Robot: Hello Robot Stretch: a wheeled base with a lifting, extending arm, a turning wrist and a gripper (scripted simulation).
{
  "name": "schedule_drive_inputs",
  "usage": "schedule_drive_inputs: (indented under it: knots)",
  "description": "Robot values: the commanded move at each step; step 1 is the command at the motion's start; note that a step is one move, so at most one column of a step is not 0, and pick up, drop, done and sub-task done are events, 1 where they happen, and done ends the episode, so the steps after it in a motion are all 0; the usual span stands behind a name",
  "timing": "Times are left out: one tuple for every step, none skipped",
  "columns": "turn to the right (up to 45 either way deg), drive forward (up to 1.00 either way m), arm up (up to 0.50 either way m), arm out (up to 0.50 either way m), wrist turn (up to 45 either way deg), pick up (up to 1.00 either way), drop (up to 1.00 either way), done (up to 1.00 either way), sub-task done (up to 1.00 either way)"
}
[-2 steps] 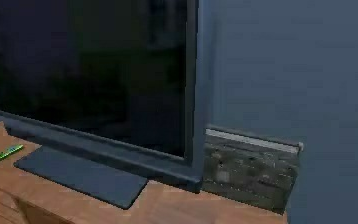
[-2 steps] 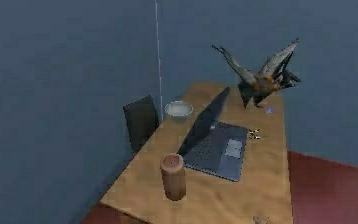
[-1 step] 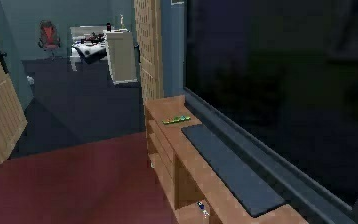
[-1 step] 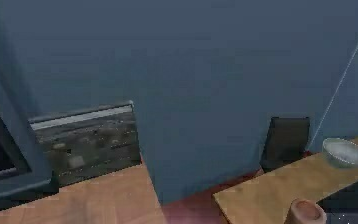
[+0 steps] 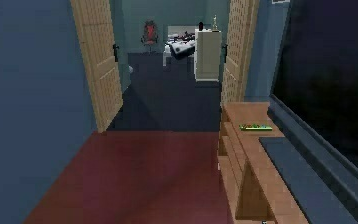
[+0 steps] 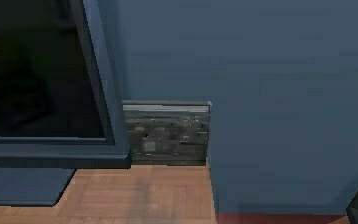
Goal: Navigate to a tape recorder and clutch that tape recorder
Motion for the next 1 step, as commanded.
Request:
schedule_drive_inputs:
  knots:
    - [0.0, 0.00, 0.50, 0.00, 0.0, 0.00, 0.00, 0.00, 0.00]
